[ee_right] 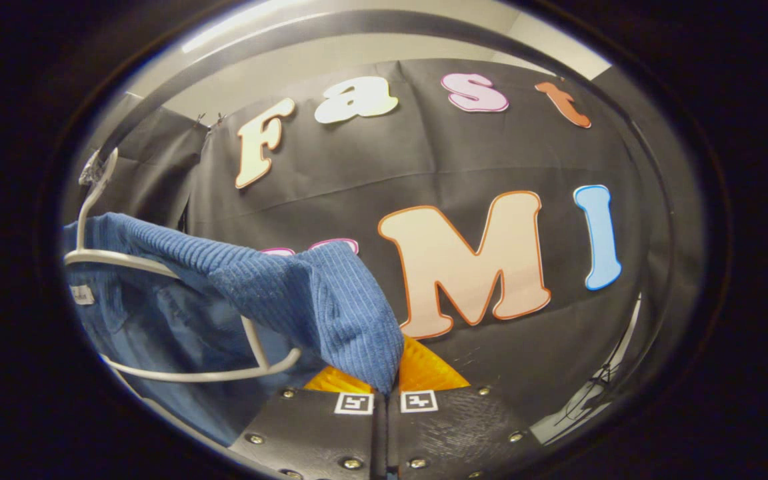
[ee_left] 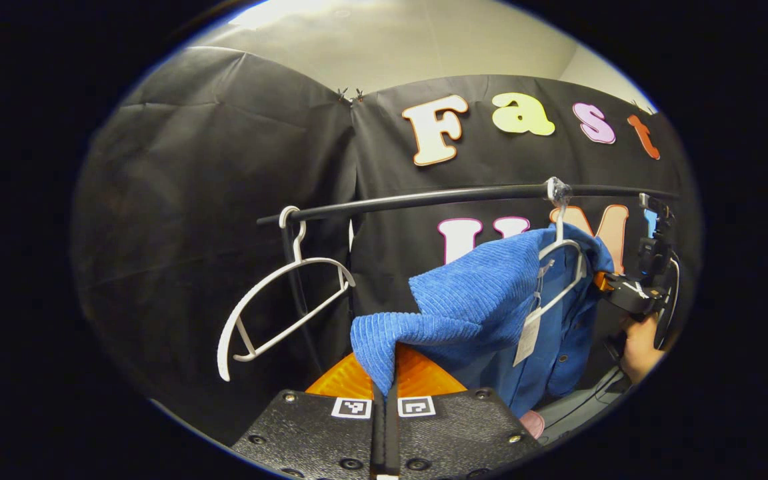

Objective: Grasp the clothes on the hanger with both hands and then place them into the laundry hamper below.

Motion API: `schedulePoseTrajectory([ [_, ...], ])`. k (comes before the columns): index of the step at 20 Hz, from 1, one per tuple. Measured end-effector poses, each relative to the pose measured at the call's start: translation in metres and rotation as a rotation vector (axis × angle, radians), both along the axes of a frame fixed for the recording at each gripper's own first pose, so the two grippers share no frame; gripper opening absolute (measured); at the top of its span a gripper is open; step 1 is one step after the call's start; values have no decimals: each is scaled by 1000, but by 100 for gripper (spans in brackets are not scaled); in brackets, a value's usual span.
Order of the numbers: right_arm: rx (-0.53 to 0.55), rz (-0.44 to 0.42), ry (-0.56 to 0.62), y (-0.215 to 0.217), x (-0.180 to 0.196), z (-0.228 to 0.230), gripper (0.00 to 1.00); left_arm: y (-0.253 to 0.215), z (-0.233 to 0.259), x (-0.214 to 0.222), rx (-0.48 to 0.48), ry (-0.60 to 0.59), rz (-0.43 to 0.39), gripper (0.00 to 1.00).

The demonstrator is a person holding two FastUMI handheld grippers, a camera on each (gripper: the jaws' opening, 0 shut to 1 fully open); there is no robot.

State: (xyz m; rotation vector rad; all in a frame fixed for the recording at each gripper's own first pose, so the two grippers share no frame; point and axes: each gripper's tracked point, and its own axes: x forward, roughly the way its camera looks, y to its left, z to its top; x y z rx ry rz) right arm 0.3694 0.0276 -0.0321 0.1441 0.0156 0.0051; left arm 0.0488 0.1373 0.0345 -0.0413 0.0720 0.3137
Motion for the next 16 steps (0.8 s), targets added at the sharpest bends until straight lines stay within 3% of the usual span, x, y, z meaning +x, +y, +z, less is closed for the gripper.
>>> schedulePoseTrajectory([
  [8,3,4,-22,-5,28,7,1,15,-10,14,82,33,10,0],
  [14,-112,-37,-103,-14,27,7,0,28,-13,27,95,20,45,0],
  [16,-168,-62,-156,-19,32,12,4,32,-16,34,99,9,49,0],
])
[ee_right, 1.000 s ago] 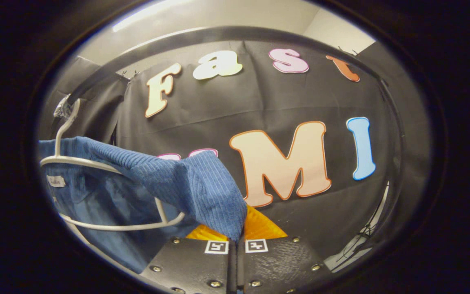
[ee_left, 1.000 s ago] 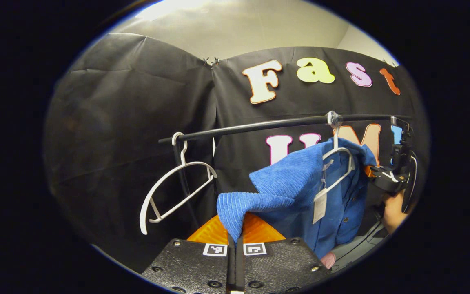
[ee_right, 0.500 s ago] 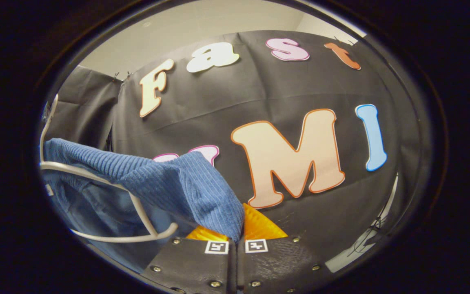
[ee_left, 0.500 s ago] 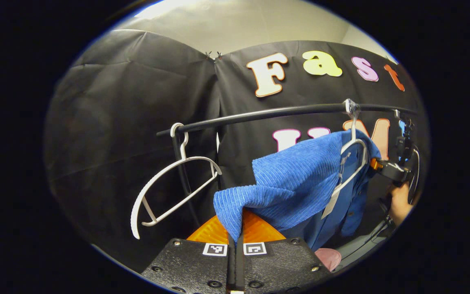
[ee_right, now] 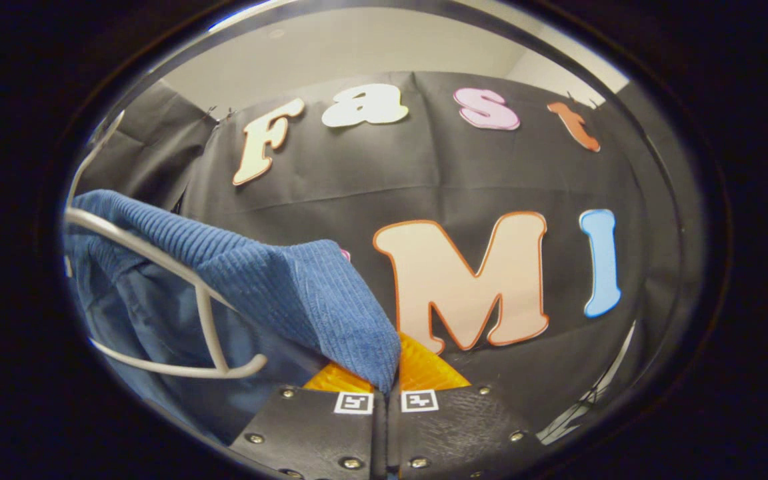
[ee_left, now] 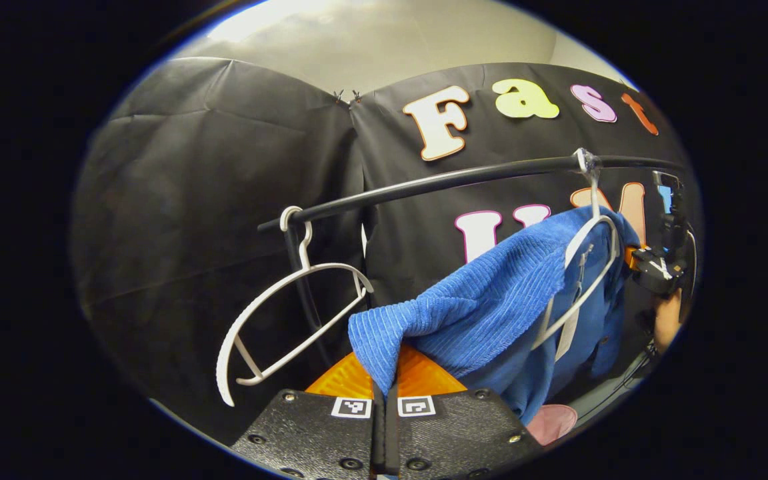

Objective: Grasp the clothes on the hanger with both hands and then place them into the laundry hamper below.

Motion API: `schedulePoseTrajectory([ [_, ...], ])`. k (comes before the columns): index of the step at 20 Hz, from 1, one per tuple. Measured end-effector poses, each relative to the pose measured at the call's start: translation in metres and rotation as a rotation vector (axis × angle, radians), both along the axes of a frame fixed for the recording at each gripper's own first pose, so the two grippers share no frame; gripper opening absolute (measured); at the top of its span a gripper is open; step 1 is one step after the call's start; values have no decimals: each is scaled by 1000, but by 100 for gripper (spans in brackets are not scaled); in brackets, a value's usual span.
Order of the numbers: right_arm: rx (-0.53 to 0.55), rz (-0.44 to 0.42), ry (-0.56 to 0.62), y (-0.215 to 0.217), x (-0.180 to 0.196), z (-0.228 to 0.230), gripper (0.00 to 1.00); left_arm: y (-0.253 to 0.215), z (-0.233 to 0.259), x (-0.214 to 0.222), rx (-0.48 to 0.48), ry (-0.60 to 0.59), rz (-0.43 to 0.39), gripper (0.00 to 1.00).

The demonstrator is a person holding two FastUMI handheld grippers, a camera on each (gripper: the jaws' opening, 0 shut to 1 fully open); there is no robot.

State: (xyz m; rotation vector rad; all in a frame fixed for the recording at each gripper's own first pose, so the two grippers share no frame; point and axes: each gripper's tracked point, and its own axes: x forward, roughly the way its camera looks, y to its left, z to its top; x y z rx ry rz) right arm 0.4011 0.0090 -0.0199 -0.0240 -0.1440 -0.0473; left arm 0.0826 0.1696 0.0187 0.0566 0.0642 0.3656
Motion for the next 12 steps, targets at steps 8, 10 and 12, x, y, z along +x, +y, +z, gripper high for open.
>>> schedulePoseTrajectory([
  [8,-41,53,76,10,13,-55,1,-23,-44,23,-86,25,-54,0],
  [10,-3,70,110,14,6,-69,3,-30,-57,22,-96,62,-52,0],
  [12,0,82,151,15,3,-84,1,-38,-59,23,-112,53,-38,0],
])
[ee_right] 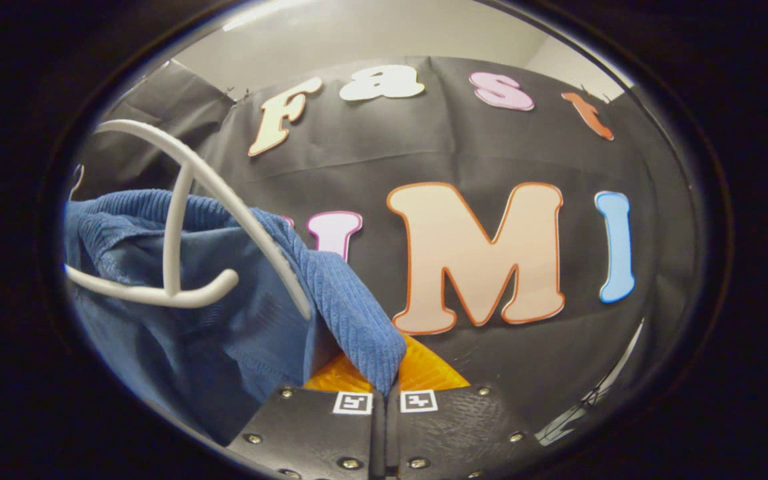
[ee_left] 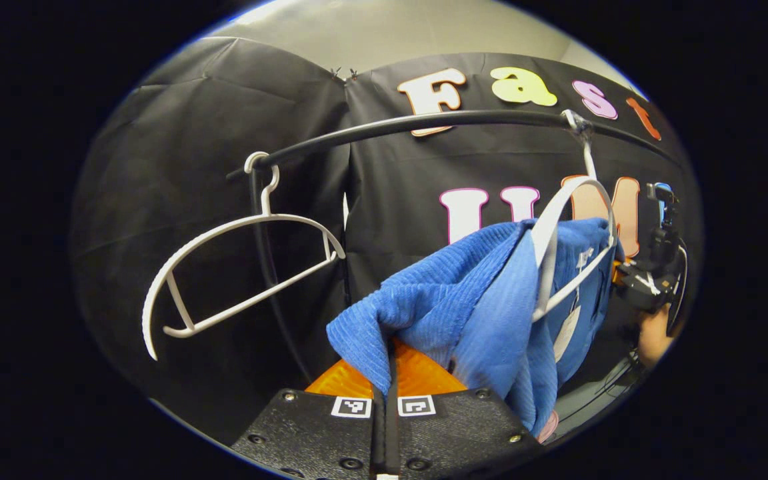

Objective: Grasp the clothes on the hanger with both hands and then place them into the laundry hamper below.

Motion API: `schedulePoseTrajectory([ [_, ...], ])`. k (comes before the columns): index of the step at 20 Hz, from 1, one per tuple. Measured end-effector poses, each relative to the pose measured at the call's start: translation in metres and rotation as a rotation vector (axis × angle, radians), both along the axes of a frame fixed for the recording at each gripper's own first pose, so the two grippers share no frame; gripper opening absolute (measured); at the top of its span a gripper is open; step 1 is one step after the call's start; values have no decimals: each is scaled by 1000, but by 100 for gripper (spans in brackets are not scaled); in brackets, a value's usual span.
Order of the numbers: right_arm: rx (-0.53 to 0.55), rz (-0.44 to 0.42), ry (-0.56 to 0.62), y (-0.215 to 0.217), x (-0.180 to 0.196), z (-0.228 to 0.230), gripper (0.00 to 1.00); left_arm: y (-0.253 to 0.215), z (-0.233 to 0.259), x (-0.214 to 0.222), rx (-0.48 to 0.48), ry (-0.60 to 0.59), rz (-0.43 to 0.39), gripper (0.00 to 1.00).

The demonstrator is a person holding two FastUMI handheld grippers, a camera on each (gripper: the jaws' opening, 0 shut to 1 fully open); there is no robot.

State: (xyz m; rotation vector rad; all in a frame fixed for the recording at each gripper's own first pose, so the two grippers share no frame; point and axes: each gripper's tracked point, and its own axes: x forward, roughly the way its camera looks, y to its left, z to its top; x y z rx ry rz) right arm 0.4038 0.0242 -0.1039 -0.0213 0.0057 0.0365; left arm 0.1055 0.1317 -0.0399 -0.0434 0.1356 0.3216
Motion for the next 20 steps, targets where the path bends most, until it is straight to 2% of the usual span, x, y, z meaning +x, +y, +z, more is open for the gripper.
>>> schedulePoseTrajectory([
  [2,-13,-4,71,-7,-7,-30,1,-6,-20,1,-24,40,1,0],
  [5,26,25,182,-13,-31,-78,1,-7,-56,-14,-68,97,18,0],
  [7,-1,15,192,-25,-53,-91,1,-12,-73,-19,-27,125,-3,0],
  [10,-16,49,238,-24,-86,-112,1,-35,-118,-28,-96,218,-29,1],
  [14,-68,84,260,-30,-118,-114,1,-51,-130,-41,-11,279,-33,1],
  [20,-60,134,301,-42,-162,-95,1,-83,-108,-38,-10,241,-88,1],
])
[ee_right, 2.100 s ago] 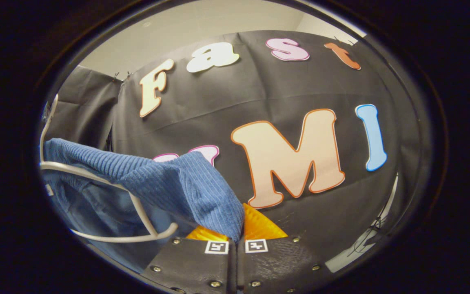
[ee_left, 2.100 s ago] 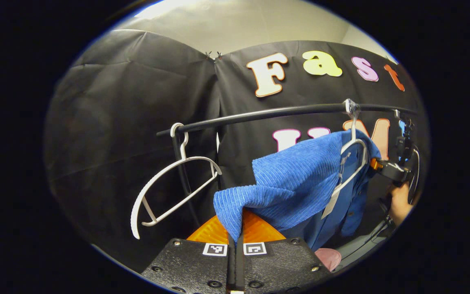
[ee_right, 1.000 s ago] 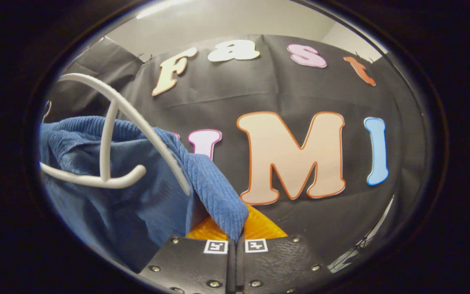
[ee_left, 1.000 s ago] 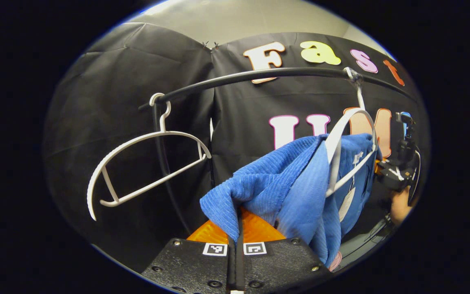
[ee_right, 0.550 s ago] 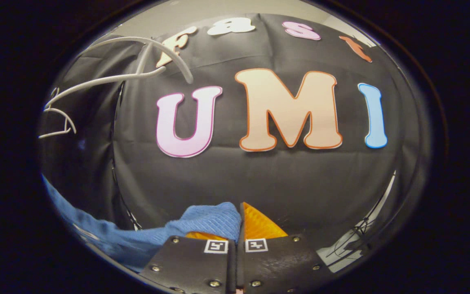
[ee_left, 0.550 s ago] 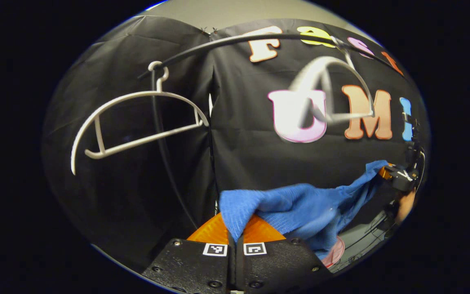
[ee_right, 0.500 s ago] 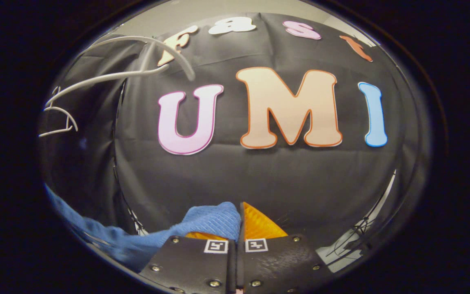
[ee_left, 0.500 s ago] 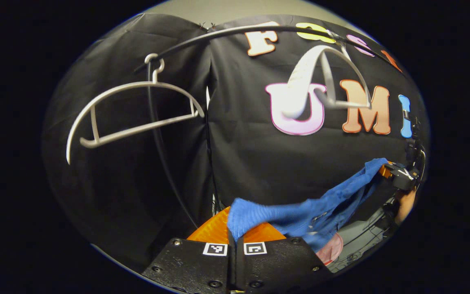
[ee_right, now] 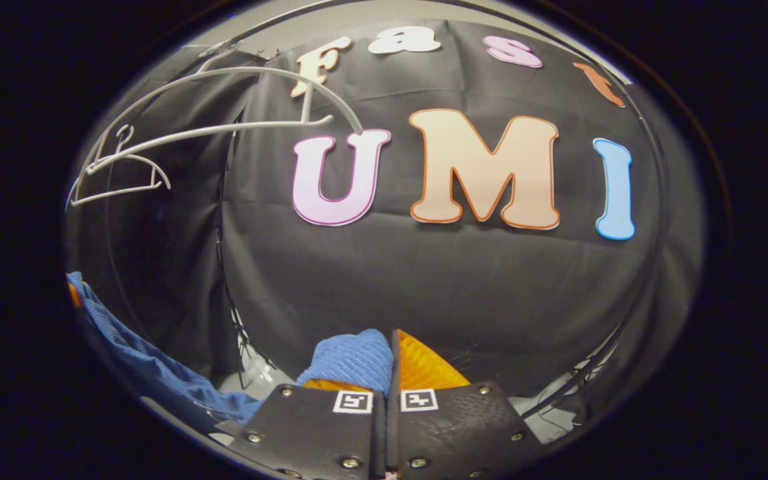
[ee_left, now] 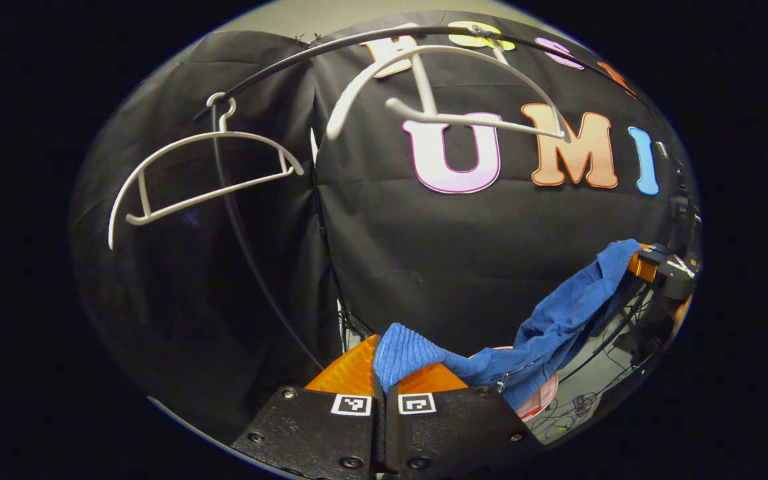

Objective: Grasp the clothes on the hanger with both hands and then place them into the laundry hamper below.

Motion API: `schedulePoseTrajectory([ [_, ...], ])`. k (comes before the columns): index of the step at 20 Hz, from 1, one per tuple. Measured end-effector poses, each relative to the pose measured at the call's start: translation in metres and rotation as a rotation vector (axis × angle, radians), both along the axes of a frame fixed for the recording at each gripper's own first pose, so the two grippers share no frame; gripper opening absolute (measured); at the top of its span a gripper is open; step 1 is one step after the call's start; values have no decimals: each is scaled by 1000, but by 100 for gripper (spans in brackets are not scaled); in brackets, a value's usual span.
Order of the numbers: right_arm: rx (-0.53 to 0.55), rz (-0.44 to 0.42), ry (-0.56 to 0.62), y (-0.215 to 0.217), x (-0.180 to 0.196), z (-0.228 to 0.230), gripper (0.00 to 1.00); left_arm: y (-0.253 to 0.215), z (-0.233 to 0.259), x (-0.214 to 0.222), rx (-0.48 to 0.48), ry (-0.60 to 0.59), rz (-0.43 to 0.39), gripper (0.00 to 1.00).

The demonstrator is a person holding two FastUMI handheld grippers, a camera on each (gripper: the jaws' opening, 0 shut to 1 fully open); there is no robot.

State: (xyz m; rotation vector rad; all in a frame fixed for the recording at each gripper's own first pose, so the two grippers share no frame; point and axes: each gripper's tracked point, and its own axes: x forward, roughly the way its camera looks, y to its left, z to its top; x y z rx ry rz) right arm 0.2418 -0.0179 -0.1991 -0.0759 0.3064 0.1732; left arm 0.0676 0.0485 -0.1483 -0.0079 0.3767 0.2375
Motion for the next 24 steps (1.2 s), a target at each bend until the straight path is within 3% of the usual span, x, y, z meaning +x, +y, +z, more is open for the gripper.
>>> schedulePoseTrajectory([
  [6,50,38,10,-4,-36,34,1,-62,31,12,-15,-78,-82,1],
  [11,133,161,48,28,-66,56,3,-120,58,30,-48,-128,-168,1],
  [15,100,208,56,42,-81,68,1,-148,86,51,-55,-186,-239,0],
  [20,112,152,46,56,-80,86,1,-169,104,87,-71,-236,-319,1],
  [24,130,64,90,48,-60,67,1,-182,83,114,-106,-221,-373,1],
])
